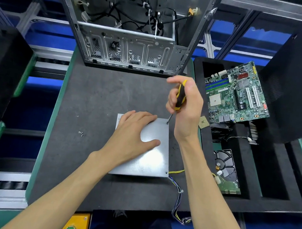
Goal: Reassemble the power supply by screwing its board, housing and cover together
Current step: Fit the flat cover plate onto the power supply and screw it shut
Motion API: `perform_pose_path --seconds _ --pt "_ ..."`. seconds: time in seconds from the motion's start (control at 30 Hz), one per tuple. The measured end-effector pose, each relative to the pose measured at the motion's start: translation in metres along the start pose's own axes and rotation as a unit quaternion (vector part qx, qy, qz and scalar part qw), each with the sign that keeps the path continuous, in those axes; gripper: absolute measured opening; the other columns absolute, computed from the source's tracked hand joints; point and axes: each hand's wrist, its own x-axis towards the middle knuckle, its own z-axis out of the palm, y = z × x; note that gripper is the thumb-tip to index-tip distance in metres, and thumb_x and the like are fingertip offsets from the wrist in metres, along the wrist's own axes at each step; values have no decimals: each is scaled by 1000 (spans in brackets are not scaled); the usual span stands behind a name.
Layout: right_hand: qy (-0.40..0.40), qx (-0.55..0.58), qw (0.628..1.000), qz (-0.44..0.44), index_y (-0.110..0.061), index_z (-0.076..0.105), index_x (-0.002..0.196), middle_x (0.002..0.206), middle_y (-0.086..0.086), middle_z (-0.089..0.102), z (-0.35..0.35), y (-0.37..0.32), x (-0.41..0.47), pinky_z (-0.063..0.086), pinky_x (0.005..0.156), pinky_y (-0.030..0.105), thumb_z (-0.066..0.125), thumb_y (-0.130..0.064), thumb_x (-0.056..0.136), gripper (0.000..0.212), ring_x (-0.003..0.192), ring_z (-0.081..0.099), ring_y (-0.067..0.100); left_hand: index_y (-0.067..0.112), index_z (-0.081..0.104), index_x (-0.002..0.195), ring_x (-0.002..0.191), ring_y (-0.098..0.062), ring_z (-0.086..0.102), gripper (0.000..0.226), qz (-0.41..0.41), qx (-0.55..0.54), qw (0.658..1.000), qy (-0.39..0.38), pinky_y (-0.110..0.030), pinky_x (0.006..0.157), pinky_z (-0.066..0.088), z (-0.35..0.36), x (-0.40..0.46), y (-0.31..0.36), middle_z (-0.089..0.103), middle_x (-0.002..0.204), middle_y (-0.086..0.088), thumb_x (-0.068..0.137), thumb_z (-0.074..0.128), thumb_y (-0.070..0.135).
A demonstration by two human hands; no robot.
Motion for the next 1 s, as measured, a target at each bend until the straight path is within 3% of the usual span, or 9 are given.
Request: perform_pose_path --seconds 0.1,0.27,0.33,0.4,0.5,0.6,0.77,0.9,1.0 --pt "-3 -28 999 -28 -13 60 98 75 3 59 0 -5 2 47 60 29 52 -23 102 14 63 54 21 27 51 143 139 -10 34 67 -1 -3 1000 0 -17 119 2 0 -1 1 50 140 15 83 73 47" --pt "-1 -45 999 1 -16 61 103 64 -3 40 -2 -6 -2 30 56 34 37 -32 105 29 58 34 16 25 52 142 136 -7 38 66 7 -2 1000 4 -16 119 2 -1 -1 2 52 139 14 83 74 45" --pt "-1 -56 998 3 -16 64 109 72 -4 52 -2 -6 -6 40 66 36 36 -27 107 30 67 48 18 25 52 141 135 -6 37 66 10 -2 1000 7 -14 118 0 -1 -2 1 52 138 15 83 73 46" --pt "-5 -59 998 -16 -14 52 107 81 -1 64 0 -9 -9 48 72 34 50 -18 103 5 73 61 21 25 52 141 136 -7 36 66 9 -3 1000 6 -15 119 1 -1 -2 1 51 138 15 83 73 47" --pt "-6 -67 998 -20 -19 35 101 69 -5 51 2 -12 -8 39 58 27 57 -20 96 23 59 44 17 25 53 140 138 -8 37 65 11 0 1000 -2 -17 120 3 -1 -2 2 51 139 15 83 73 46" --pt "-29 -80 996 -12 -20 51 121 75 -2 47 -1 -15 -6 35 65 28 36 -27 106 22 68 40 16 24 58 135 137 -7 39 54 -8 -57 998 22 -23 118 18 -5 -6 3 51 139 14 85 75 37" --pt "-10 -88 996 -22 -11 40 105 84 7 65 -1 -16 -8 50 66 30 54 -4 101 16 66 61 22 14 66 109 107 -15 57 17 -63 -90 974 200 -27 96 42 -21 -21 -11 61 110 4 93 63 7" --pt "-21 -87 996 0 -17 51 111 71 -4 50 1 -16 -8 36 61 22 41 -21 104 13 64 44 11 20 65 100 85 -5 57 14 -146 -104 955 235 -9 76 43 -29 -37 -35 62 95 6 95 57 8" --pt "-26 -104 994 2 -16 60 106 83 -4 62 5 -19 -9 45 70 30 41 -23 104 20 75 56 14 26 62 96 73 -4 57 17 -231 -118 932 254 -8 67 42 -31 -52 -59 63 84 8 92 55 11"
